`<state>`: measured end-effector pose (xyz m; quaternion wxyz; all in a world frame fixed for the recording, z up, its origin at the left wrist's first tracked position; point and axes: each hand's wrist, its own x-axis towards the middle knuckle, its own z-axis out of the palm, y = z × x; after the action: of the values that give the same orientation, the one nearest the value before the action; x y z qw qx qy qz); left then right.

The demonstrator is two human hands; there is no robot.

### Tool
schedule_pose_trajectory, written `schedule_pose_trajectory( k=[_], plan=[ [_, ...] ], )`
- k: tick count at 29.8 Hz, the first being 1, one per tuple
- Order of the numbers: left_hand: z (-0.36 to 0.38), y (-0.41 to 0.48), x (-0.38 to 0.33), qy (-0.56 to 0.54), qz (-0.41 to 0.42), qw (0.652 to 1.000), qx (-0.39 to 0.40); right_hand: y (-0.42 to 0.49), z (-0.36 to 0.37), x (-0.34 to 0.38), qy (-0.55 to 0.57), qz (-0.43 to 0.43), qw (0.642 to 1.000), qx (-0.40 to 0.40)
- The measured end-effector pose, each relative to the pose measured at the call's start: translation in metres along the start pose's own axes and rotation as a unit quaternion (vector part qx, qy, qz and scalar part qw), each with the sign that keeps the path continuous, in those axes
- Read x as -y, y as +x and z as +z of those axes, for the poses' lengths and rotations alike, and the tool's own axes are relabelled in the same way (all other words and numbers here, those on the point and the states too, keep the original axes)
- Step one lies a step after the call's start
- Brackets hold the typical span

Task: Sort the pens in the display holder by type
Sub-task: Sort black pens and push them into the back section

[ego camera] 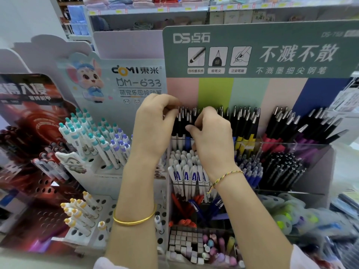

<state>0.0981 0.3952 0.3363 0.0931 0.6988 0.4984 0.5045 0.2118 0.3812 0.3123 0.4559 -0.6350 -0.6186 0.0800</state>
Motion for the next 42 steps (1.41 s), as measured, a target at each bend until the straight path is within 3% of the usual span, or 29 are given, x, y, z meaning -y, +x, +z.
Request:
schedule_pose_trajectory(
  k=[4,13,18,23,28,35,42],
  plan=[
    [-0.012,-0.028,-0.01,0.016,-0.011,1.0,-0.008,-0.007,-0.016,-0.005,0.024,-0.018,0.999,0.015],
    [0.002,-0.095,-0.011,0.159,-0.084,0.977,0.111,-0.042,-0.045,-0.019,-0.018,-0.058,0.994,0.092],
    [0.018,-0.112,-0.005,0.162,-0.025,0.986,0.007,-0.052,-0.045,-0.034,-0.037,-0.09,0.995,0.01],
    [0.05,-0.12,0.005,0.218,0.08,0.971,0.063,-0.063,-0.048,-0.049,-0.058,-0.116,0.99,-0.064],
    [0.051,-0.118,0.013,0.228,0.08,0.97,0.037,-0.07,-0.04,-0.055,-0.065,-0.127,0.989,-0.04],
    [0.047,-0.113,0.017,0.134,0.055,0.989,0.003,-0.074,-0.019,-0.058,-0.122,-0.194,0.973,0.018],
    [0.045,-0.123,0.01,0.142,0.035,0.987,-0.066,-0.077,-0.019,-0.06,-0.164,-0.175,0.97,-0.03]
  ],
)
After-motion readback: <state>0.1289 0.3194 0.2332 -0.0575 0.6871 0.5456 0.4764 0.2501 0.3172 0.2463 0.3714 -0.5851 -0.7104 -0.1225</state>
